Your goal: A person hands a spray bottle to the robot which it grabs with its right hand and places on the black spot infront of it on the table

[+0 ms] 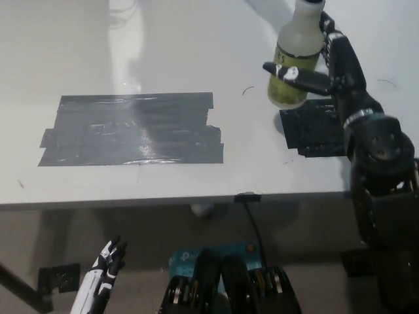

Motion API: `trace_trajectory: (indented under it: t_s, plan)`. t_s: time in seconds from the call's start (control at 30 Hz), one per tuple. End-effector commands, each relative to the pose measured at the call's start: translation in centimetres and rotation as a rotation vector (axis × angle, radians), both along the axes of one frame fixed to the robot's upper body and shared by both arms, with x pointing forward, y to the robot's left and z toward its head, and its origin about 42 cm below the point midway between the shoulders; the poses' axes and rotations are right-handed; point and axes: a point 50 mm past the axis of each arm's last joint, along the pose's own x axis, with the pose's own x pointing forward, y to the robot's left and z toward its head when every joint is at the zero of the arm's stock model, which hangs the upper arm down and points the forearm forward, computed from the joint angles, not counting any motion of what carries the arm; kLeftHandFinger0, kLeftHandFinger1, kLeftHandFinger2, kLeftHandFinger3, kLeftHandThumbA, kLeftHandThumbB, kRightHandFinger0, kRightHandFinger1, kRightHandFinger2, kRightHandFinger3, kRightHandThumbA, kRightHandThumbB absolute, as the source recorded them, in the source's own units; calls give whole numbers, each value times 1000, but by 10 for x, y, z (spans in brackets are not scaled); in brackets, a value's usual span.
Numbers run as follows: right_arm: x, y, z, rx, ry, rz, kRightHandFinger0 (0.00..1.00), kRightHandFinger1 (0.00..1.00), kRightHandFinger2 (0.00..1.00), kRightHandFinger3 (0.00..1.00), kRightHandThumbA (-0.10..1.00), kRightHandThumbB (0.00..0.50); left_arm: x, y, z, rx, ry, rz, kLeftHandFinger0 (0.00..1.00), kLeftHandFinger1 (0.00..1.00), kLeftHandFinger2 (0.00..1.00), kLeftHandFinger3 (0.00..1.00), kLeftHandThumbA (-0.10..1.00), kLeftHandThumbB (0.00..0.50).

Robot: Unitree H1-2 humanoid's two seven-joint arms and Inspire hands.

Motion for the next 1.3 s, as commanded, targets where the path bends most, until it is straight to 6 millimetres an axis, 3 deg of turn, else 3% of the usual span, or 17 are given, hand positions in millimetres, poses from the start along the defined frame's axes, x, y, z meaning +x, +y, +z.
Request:
trace_trajectory:
  t_s: [0.0,0.33,0.43,0.5,0.67,0.7,0.77,0.87,0.9,0.93,0.97,1.0,1.03,1.07,1.1,1.17,1.27]
  plan:
    - [9,8,35,-3,-50,-4,1000,1000,1000,1000,1000,484,4,2,13,24,-41,-18,1000,1000,1000,1000,933,325]
    - [20,2,41,20,-20,-30,1000,1000,1000,1000,1000,464,11,2,16,23,-57,-30,1000,1000,1000,1000,920,322]
    - [24,3,36,26,-19,-27,1000,1000,1000,1000,1000,455,11,2,15,28,-54,-30,1000,1000,1000,1000,926,331]
    - [26,4,31,50,-14,-16,1000,1000,1000,1000,1000,485,11,2,16,33,-54,-29,1000,1000,1000,1000,937,331]
    - [29,8,23,99,38,5,1000,1000,1000,1000,1000,496,12,3,16,27,-61,-28,1000,1000,1000,1000,932,332]
    - [30,8,23,104,40,3,1000,1000,1000,1000,988,478,12,3,17,27,-63,-29,1000,1000,1000,1000,932,331]
    - [34,10,22,116,36,17,1000,1000,1000,1000,954,448,13,3,17,32,-64,-27,1000,1000,1000,1000,938,336]
    - [39,13,23,121,25,-27,1000,1000,1000,1000,644,425,13,2,17,34,-63,-27,1000,1000,1000,1000,941,339]
    - [42,15,27,105,31,-40,494,526,698,941,466,382,13,2,17,34,-61,-28,1000,1000,1000,1000,942,339]
    - [45,15,28,118,28,-46,123,197,351,581,351,348,13,2,18,36,-59,-30,1000,1000,1000,1000,943,338]
    - [46,15,28,114,9,-64,25,85,265,422,226,332,13,2,18,36,-58,-30,1000,1000,1000,1000,941,332]
    - [46,16,29,119,-23,-81,5,108,290,214,153,324,14,2,18,35,-59,-29,1000,1000,1000,1000,944,340]
    - [46,16,29,126,-37,-86,1,131,330,131,139,318,14,2,18,35,-59,-29,1000,1000,1000,1000,945,341]
    - [44,18,33,148,-71,-95,25,197,475,74,156,316,15,2,19,25,-62,-29,1000,1000,1000,1000,939,335]
    - [43,18,34,160,-79,-91,5,177,475,66,164,317,15,2,19,25,-62,-29,1000,1000,1000,1000,939,336]
    - [40,20,41,155,-144,-98,0,217,526,173,144,308,15,2,20,23,-60,-27,1000,1000,1000,1000,935,344]
    - [34,23,51,127,-201,-125,0,265,563,382,27,205,14,2,20,17,-59,-29,1000,1000,1000,1000,924,323]
